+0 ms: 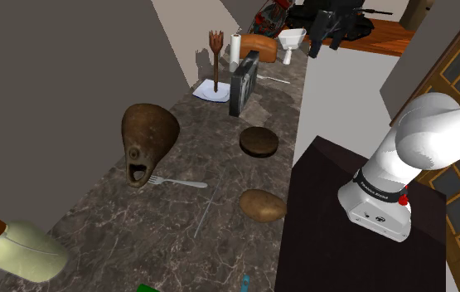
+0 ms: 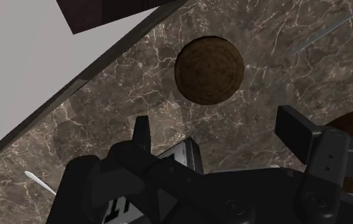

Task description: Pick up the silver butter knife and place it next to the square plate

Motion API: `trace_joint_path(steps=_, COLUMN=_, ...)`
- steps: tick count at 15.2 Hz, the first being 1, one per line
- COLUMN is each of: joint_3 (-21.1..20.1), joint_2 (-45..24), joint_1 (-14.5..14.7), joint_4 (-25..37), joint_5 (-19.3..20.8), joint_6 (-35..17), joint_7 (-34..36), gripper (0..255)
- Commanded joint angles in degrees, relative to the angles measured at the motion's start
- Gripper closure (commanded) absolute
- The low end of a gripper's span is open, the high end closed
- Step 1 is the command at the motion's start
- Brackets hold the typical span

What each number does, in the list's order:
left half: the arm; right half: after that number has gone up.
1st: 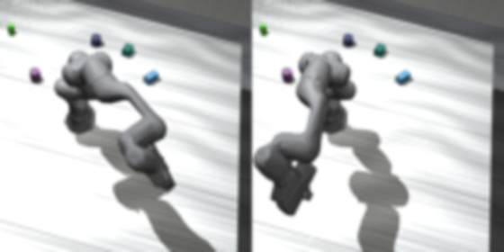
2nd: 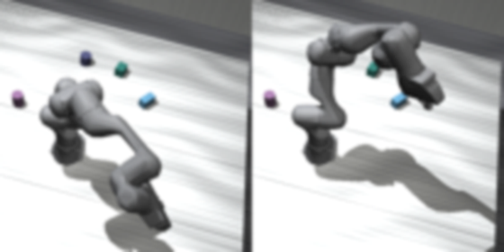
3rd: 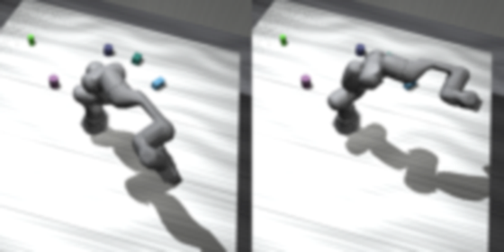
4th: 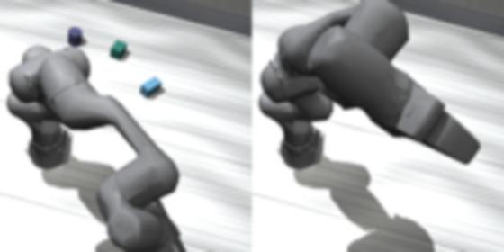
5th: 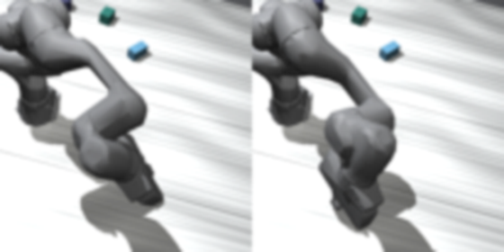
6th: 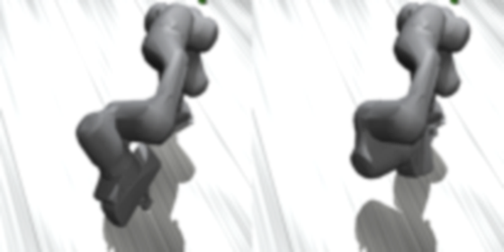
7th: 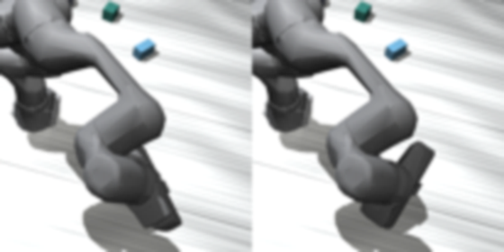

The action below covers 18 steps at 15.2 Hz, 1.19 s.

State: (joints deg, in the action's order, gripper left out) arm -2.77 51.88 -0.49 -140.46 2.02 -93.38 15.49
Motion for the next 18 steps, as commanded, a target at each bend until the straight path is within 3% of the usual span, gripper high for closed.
trace_joint_path(steps=1, joint_3=-2.7, joint_2=0.9, joint_1=0.0, joint_4=-2.9, joint_5=-2.2, joint_6=-1.5, joint_7=4.8, gripper=0)
trace_joint_path(steps=10, joint_3=-15.3, joint_2=-0.3, joint_1=1.0, joint_4=-11.9, joint_5=-13.3, joint_6=-10.5, joint_7=24.6, gripper=0)
trace_joint_path(steps=18, joint_3=-28.4, joint_2=-10.3, joint_1=0.6, joint_4=-13.5, joint_5=-22.6, joint_6=-22.4, joint_7=42.1, gripper=0)
